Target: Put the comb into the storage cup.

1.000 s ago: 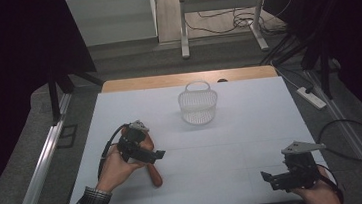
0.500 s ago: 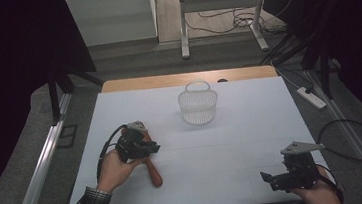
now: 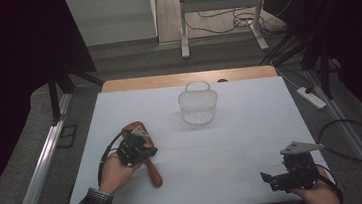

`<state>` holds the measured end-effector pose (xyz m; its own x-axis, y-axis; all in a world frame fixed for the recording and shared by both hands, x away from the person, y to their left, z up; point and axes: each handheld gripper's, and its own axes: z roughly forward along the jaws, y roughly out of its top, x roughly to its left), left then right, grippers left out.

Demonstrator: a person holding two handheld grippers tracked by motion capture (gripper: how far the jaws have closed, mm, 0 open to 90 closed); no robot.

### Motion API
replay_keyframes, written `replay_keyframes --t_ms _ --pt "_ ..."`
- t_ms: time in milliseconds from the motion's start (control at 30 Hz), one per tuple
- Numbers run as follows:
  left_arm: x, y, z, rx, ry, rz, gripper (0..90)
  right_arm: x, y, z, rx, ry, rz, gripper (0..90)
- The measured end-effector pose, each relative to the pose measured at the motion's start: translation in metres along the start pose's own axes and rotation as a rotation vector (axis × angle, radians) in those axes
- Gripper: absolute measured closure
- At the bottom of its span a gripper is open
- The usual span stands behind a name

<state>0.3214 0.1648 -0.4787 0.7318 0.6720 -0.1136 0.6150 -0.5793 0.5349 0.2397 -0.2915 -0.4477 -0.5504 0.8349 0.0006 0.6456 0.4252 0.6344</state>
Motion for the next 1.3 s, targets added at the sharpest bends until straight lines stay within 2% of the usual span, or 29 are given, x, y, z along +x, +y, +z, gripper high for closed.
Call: replay_keyframes --t_ms 67,200,367,567,667,767,867,1100,1300 --pt "0.002 -0.002 0.003 0.0 -0.012 -0.015 89.3 0.0 0.0 0.001 0.006 -0.001 -0.001 0.0" --pt "0.002 -0.005 0.01 0.018 -0.007 -0.033 89.3 0.0 0.0 0.001 0.011 -0.002 -0.001 0.0" --pt "0.002 -0.008 0.017 0.05 -0.016 -0.038 89.2 0.0 0.0 0.001 0.011 -0.001 -0.005 0.0" --pt "-0.001 -0.009 0.024 0.098 -0.006 -0.028 89.3 0.001 0.0 0.001 0.012 -0.001 -0.006 0.1" --pt "-0.001 -0.01 0.023 0.102 -0.004 -0.035 89.3 0.001 0.0 0.001 0.013 -0.001 -0.006 0.1" --pt "-0.002 -0.01 0.023 0.121 0.02 -0.029 89.3 0.001 0.0 0.001 0.014 -0.001 -0.006 0.2" --pt "-0.001 -0.012 0.022 0.135 0.021 -0.037 89.3 0.001 0.0 0.001 0.015 -0.003 -0.006 0.3" --pt "0.003 -0.019 0.017 0.175 0.057 -0.065 89.3 0.0 0.001 0.001 0.017 -0.006 -0.001 0.8" --pt "0.008 -0.024 0.013 0.188 0.056 -0.087 89.3 0.0 0.001 0.002 0.018 -0.008 -0.001 0.8"
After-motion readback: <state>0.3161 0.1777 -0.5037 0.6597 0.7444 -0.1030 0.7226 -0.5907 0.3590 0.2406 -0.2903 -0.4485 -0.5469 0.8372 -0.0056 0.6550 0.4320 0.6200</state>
